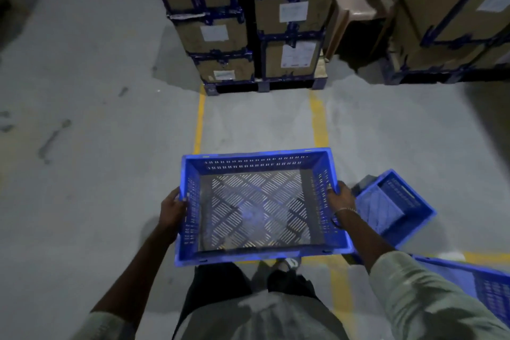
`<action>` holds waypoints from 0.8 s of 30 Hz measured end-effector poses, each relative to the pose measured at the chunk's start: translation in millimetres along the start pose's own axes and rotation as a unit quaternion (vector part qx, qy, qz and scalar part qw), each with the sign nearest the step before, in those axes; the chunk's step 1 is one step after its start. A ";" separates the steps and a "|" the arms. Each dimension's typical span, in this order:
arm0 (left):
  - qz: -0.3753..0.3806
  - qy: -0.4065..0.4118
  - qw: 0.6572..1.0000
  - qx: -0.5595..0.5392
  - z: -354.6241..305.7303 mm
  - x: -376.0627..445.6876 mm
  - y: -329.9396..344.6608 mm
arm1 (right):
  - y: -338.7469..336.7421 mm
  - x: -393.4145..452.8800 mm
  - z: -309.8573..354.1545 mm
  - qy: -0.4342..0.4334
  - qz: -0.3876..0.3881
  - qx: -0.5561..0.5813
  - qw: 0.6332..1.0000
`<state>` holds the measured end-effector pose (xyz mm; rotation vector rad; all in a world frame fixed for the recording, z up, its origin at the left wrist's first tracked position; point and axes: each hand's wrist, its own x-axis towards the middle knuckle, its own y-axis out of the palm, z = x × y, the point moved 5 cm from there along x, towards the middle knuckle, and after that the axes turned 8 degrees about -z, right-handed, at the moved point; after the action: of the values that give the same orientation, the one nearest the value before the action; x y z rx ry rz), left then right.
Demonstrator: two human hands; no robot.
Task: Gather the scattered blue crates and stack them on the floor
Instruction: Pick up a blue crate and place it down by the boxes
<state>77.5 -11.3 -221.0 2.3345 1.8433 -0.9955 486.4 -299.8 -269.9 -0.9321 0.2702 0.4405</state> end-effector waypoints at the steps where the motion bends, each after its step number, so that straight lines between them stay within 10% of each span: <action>1: 0.001 -0.005 1.000 -0.005 -7.3 12.2 0.6 | 5.7 11.5 12.0 -0.003 0.003 0.001 1.000; 24: -0.050 -0.121 0.991 -0.012 -46.2 453.2 97.2 | 211.1 251.2 218.5 0.010 -0.068 0.000 0.998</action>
<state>233.2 371.7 -435.5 2.0195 1.8779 -1.1998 614.3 50.6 -397.7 -0.9493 0.2231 0.3063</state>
